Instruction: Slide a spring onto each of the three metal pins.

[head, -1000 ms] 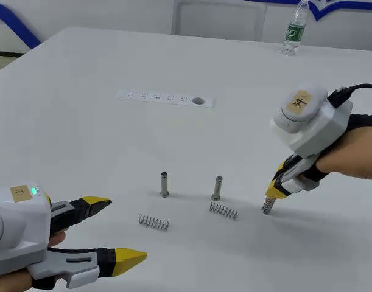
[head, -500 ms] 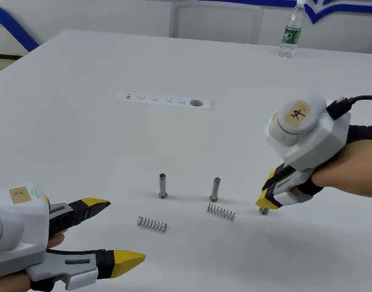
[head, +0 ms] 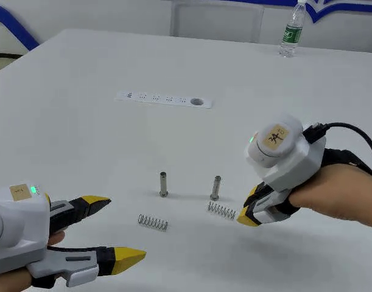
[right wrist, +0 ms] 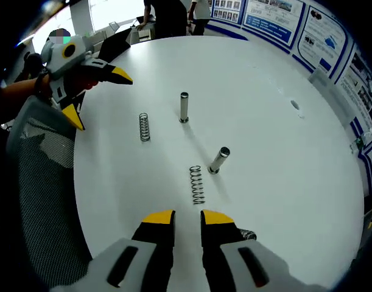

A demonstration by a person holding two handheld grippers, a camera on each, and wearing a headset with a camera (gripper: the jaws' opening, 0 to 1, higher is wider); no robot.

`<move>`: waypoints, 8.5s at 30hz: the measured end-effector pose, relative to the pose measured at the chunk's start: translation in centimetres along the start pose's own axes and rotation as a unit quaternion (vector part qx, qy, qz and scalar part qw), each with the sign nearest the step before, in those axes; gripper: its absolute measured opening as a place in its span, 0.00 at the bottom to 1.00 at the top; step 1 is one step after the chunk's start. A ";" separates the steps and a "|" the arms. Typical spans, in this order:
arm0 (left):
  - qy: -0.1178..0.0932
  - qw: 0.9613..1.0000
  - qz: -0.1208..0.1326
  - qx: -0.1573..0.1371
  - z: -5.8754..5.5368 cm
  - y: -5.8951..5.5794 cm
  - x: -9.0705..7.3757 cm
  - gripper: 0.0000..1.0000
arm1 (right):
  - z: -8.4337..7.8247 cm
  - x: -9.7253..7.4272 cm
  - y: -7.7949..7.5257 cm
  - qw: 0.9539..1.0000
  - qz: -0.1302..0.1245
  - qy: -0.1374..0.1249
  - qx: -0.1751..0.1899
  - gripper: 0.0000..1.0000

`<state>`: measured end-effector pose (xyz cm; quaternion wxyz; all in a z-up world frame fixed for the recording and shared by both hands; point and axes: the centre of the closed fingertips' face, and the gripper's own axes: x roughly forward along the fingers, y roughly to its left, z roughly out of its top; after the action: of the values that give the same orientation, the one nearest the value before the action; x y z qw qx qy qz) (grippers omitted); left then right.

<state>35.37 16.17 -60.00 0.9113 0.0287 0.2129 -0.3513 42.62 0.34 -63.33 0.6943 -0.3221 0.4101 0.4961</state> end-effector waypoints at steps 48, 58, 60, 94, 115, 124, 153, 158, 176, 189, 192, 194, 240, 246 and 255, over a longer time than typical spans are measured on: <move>0.001 1.000 0.001 -0.002 -0.1 0.0 -0.2 0.73 | -0.3 3.8 -1.0 1.000 0.019 0.020 0.011 0.14; 0.002 1.000 0.000 -0.001 -0.1 0.0 -0.2 0.73 | -0.4 2.8 -1.0 1.000 0.012 0.027 0.004 0.12; 0.002 1.000 -0.001 0.000 -0.1 0.0 -0.2 0.73 | -0.1 2.4 -0.9 1.000 0.009 0.024 -0.001 0.12; -0.003 1.000 -0.002 0.000 0.0 -0.1 0.0 0.73 | 3.8 -2.1 -1.3 1.000 -0.003 0.000 -0.014 0.12; -0.005 1.000 -0.002 0.000 0.1 0.0 0.0 0.73 | 8.0 -4.4 -2.3 0.999 -0.024 -0.032 -0.034 0.12; -0.004 1.000 0.000 -0.002 0.1 0.2 -0.2 0.73 | 8.3 -3.6 -2.9 0.999 -0.023 -0.027 -0.037 0.12; 0.000 1.000 0.004 -0.003 -0.1 0.2 -0.2 0.73 | 7.1 -0.9 -3.4 1.000 -0.007 -0.002 -0.021 0.12; -0.001 1.000 0.003 -0.003 -0.1 0.2 -0.1 0.73 | 7.0 -0.6 -3.3 1.000 -0.003 0.001 -0.016 0.12; 0.001 1.000 0.002 -0.006 -0.5 0.5 -0.1 0.73 | 5.4 2.0 -3.2 1.000 0.006 0.023 -0.003 0.12; 0.002 1.000 0.004 -0.006 -0.4 0.6 -0.1 0.73 | 5.1 2.4 -3.6 1.000 0.008 0.022 -0.006 0.13; 0.001 1.000 0.004 -0.004 -0.3 0.5 -0.1 0.73 | 5.1 2.1 -3.6 1.000 0.006 0.018 -0.009 0.13; 0.001 1.000 0.003 -0.003 -0.3 0.4 -0.1 0.73 | 5.2 1.9 -3.6 1.000 0.004 0.016 -0.009 0.14; 0.000 1.000 -0.001 0.003 0.0 0.0 -0.2 0.73 | 7.3 3.8 5.4 0.995 0.069 -0.015 -0.065 0.17; 0.000 1.000 0.000 0.002 -0.1 0.0 -0.2 0.73 | 8.1 4.8 6.6 0.993 0.080 -0.015 -0.081 0.17; -0.001 1.000 0.000 0.001 -0.1 0.1 -0.2 0.73 | 8.7 6.2 7.3 0.992 0.087 -0.015 -0.088 0.17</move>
<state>35.26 16.43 -60.02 0.9116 0.0296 0.2119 -0.3511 38.90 12.58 -65.18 0.6235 -0.3381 0.3807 0.5933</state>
